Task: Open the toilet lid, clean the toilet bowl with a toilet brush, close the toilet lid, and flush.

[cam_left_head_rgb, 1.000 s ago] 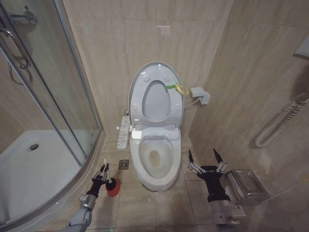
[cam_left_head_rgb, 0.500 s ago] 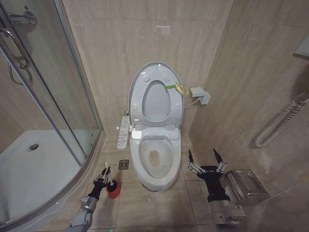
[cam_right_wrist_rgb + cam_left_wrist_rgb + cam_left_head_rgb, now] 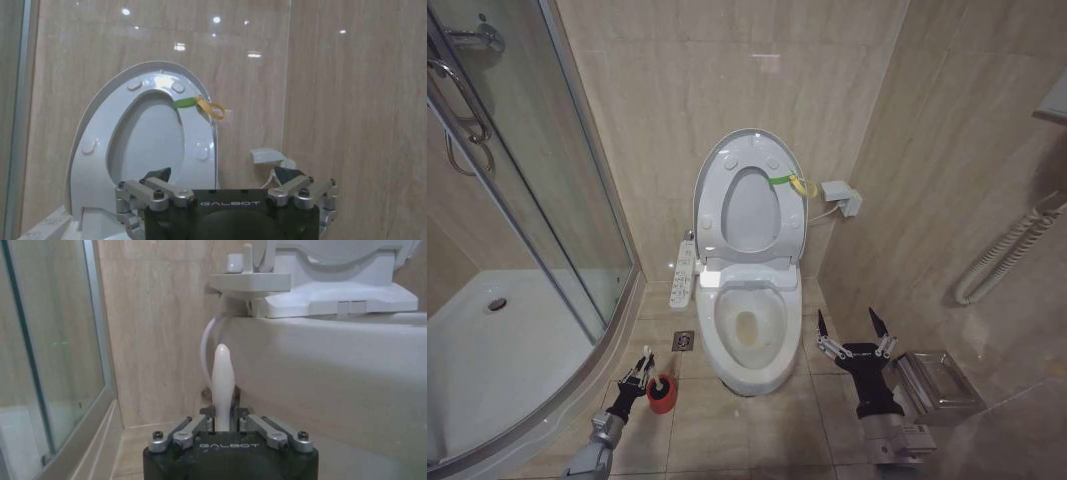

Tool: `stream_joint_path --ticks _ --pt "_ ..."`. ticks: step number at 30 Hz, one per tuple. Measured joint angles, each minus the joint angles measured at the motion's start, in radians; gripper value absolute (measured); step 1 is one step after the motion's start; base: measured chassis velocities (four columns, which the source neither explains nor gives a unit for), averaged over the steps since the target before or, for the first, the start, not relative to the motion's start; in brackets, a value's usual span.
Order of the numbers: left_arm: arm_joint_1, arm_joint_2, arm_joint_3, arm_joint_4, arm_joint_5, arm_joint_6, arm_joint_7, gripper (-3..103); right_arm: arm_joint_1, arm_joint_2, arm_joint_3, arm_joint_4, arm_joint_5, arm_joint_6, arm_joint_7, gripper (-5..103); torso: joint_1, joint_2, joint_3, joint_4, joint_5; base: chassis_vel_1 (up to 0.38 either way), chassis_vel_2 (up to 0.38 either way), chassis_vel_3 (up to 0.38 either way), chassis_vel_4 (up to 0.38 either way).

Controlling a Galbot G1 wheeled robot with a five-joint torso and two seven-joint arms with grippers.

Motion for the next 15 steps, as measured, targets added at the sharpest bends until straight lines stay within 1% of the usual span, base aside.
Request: stream_joint_path --ticks 1,2,4,5,6,7,11,12,15 --pt "0.007 0.001 0.003 -0.016 0.000 0.006 -0.014 17 0.000 0.000 0.000 0.000 0.000 0.000 0.000 100 0.000 0.000 0.000 0.0000 0.0000 0.000 0.000 0.000 0.000" --pt "0.007 0.001 0.003 -0.016 0.000 0.006 -0.014 17 0.000 0.000 0.000 0.000 0.000 0.000 0.000 100 0.000 0.000 0.000 0.0000 0.0000 0.000 0.000 0.000 0.000" --pt "0.031 0.005 0.007 -0.060 0.000 0.035 -0.053 19 0.000 0.000 0.000 0.000 0.000 0.000 0.000 100 0.000 0.000 0.000 -0.0002 -0.0001 0.000 0.000 0.000 0.000" --pt "0.031 0.005 0.007 -0.060 0.000 0.035 -0.053 19 0.000 0.000 0.000 0.000 0.000 0.000 0.000 100 0.000 0.000 0.000 -0.0002 -0.0001 0.000 0.000 0.000 0.000" --pt "0.043 0.006 0.008 -0.078 0.000 0.040 -0.063 19 0.000 0.000 0.000 0.000 0.000 0.000 0.000 100 0.000 0.000 0.000 0.0012 -0.0010 0.000 0.000 0.000 0.000" --pt "0.050 0.008 0.008 -0.093 0.000 0.040 -0.067 19 0.000 0.000 0.000 0.000 0.000 0.000 0.000 100 0.000 0.000 0.000 0.0000 -0.0006 0.000 0.000 0.000 0.000" --pt "0.071 0.011 0.007 -0.126 0.000 0.042 -0.089 19 0.000 0.000 0.000 0.000 0.000 0.000 0.000 100 0.000 0.000 0.000 0.0000 -0.0004 0.000 0.000 0.000 0.000" --pt "0.080 0.013 0.006 -0.143 0.000 0.042 -0.093 46 0.000 0.000 0.000 0.000 0.000 0.000 0.000 100 0.000 0.000 0.000 -0.0001 -0.0005 0.000 0.000 0.000 0.000" --pt "0.098 0.018 0.000 -0.172 0.002 0.042 -0.097 46 0.000 0.000 0.000 0.000 0.000 0.000 0.000 100 0.000 0.000 0.000 0.0001 0.0000 0.000 0.000 0.000 0.000"
